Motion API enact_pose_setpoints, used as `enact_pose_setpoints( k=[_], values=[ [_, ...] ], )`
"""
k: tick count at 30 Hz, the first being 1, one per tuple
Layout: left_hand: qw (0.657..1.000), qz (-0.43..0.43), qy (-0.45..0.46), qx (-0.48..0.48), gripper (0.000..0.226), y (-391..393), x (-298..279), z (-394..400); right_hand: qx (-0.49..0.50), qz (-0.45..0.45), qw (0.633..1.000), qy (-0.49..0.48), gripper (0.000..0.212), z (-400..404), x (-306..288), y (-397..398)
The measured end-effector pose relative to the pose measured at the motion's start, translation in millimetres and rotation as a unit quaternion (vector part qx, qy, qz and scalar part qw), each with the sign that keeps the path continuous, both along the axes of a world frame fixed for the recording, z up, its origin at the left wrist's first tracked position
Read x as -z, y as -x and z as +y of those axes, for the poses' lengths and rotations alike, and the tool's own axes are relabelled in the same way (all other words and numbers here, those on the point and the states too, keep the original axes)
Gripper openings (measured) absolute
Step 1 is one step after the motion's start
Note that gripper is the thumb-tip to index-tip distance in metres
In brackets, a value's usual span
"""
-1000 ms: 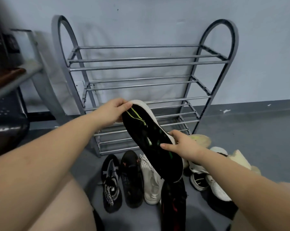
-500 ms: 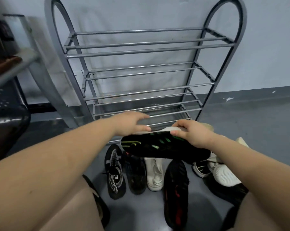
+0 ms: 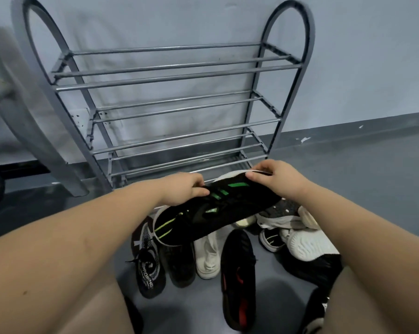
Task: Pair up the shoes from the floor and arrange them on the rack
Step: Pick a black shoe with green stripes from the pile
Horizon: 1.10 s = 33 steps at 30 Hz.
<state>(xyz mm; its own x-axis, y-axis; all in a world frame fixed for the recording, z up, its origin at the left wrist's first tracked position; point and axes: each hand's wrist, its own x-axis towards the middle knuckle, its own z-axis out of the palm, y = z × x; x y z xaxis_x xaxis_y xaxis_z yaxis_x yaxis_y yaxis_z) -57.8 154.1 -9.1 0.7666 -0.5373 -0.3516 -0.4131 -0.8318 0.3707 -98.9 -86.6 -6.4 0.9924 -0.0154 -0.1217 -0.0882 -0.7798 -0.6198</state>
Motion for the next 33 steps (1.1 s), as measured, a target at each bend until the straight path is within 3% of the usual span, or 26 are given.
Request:
enact_pose_setpoints(
  k=[3,6,10,13,17,26,31,33],
  values=[
    [0.996,0.016,0.054,-0.062,0.032,-5,-3,6,0.103,0.009,0.984,-0.143,0.033,-5,-3,0],
    [0.983,0.050,0.115,-0.131,0.026,-2,-2,6,0.156,0.116,0.918,-0.346,0.036,3,0,7],
    [0.918,0.189,0.251,-0.244,0.025,11,-2,-1,0.073,0.252,0.878,-0.401,0.043,25,13,20],
    [0.879,0.233,0.309,-0.278,0.024,17,-3,-7,0.038,0.265,0.856,-0.443,0.030,42,18,28],
    [0.852,0.256,0.347,-0.296,0.025,20,-3,-16,0.051,0.231,0.848,-0.475,0.019,45,18,26],
    [0.868,0.296,0.271,-0.292,0.031,24,11,-3,0.044,0.270,0.862,-0.428,0.017,48,22,26],
    [0.842,0.280,0.294,-0.356,0.027,38,38,-9,0.055,0.301,0.858,-0.412,0.014,53,34,25],
    [0.811,0.310,0.326,-0.373,0.025,48,58,-8,0.069,0.313,0.856,-0.405,0.017,57,49,31]
  ],
)
